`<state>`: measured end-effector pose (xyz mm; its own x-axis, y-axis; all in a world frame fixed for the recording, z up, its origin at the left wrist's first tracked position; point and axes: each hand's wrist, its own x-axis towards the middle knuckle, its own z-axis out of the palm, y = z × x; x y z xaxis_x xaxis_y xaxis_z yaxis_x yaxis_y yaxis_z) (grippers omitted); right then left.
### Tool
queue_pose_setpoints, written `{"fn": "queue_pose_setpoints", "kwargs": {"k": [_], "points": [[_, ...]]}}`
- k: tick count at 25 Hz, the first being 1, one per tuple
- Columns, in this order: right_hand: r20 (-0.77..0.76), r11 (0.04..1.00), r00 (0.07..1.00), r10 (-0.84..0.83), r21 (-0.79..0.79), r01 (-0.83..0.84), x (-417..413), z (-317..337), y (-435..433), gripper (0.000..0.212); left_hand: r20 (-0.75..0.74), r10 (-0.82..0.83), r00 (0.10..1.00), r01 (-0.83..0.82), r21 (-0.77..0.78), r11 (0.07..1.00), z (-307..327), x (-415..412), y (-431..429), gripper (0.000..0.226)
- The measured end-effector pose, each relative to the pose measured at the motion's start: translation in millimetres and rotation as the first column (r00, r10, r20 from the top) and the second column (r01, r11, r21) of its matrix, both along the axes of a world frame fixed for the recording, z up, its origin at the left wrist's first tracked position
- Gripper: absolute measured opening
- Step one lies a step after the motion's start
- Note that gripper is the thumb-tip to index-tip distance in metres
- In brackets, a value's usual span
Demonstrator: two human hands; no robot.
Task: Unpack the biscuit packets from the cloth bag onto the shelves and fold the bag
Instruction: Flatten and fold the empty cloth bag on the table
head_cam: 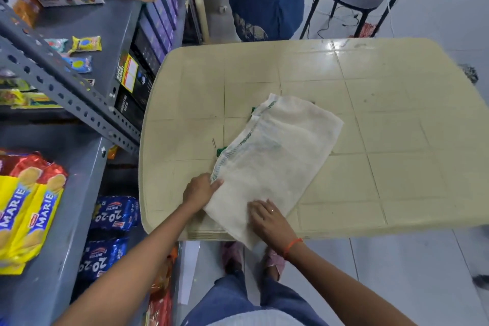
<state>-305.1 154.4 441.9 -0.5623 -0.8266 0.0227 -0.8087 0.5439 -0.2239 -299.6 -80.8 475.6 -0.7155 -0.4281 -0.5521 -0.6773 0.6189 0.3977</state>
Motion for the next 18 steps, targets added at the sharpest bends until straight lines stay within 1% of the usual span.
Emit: {"fn": "queue_pose_setpoints", "kwargs": {"k": [2, 3, 5, 6, 8, 9, 10, 11, 12, 13, 14, 15, 16, 17, 18], "points": [[-0.009, 1.0, 1.0, 0.017, -0.008, -0.017, 1, -1, 0, 0.036, -0.015, 0.032, 0.999, -0.03, 0.12, 0.992, 4, 1, -4, 0.042], [-0.013, 0.999, 0.999, 0.035, -0.015, -0.035, 2, -2, 1, 0.035, 0.0, 0.055, 0.998, -0.054, 0.189, 0.98, 5, 0, -7, 0.042], [0.006, 0.998, 0.998, 0.061, -0.028, -0.061, 2, -2, 3, 0.038, 0.057, 0.084, 0.995, -0.098, 0.316, 0.944, 10, -1, -14, 0.039], [0.013, 0.997, 0.997, 0.07, -0.033, -0.07, 4, 0, 5, 0.039, 0.081, 0.081, 0.993, -0.105, 0.364, 0.925, 13, -1, -16, 0.037], [0.01, 0.993, 0.995, 0.103, -0.066, -0.102, 6, 3, 6, 0.03, 0.11, 0.063, 0.992, -0.103, 0.405, 0.908, 19, 0, -18, 0.028], [0.057, 0.992, 0.992, 0.108, -0.076, -0.104, 7, 5, 4, 0.024, 0.115, 0.047, 0.992, -0.09, 0.403, 0.911, 23, -1, -17, 0.022], [0.173, 0.994, 0.983, 0.068, -0.1, -0.052, 6, 10, 4, 0.018, 0.11, 0.038, 0.993, -0.079, 0.394, 0.916, 27, -4, -17, 0.017], [0.348, 0.991, 0.937, -0.021, -0.117, 0.066, -2, 18, 4, 0.014, 0.089, 0.046, 0.995, -0.077, 0.385, 0.919, 33, -9, -16, 0.015], [0.548, 0.974, 0.827, -0.125, -0.09, 0.207, -13, 27, 5, 0.011, 0.054, 0.059, 0.997, -0.075, 0.37, 0.926, 41, -17, -16, 0.02], [0.694, 0.934, 0.691, -0.204, -0.073, 0.349, -30, 37, 9, 0.011, 0.012, 0.056, 0.998, -0.057, 0.346, 0.936, 49, -28, -16, 0.033], [0.787, 0.874, 0.567, -0.245, -0.074, 0.48, -51, 47, 15, 0.012, -0.024, 0.053, 0.998, -0.042, 0.344, 0.938, 57, -41, -17, 0.048], [0.864, 0.806, 0.442, -0.242, -0.074, 0.587, -74, 58, 22, 0.014, -0.049, 0.071, 0.996, -0.046, 0.395, 0.917, 64, -57, -16, 0.057], [0.925, 0.735, 0.322, -0.203, -0.073, 0.674, -98, 67, 30, 0.016, -0.053, 0.109, 0.993, -0.07, 0.487, 0.871, 72, -74, -13, 0.056], [0.968, 0.666, 0.203, -0.148, -0.054, 0.744, -121, 76, 38, 0.017, -0.04, 0.132, 0.99, -0.084, 0.579, 0.811, 80, -93, -7, 0.047], [0.992, 0.61, 0.1, -0.083, -0.029, 0.792, -143, 82, 45, 0.017, -0.028, 0.129, 0.991, -0.082, 0.64, 0.764, 87, -115, 0, 0.036]]}}
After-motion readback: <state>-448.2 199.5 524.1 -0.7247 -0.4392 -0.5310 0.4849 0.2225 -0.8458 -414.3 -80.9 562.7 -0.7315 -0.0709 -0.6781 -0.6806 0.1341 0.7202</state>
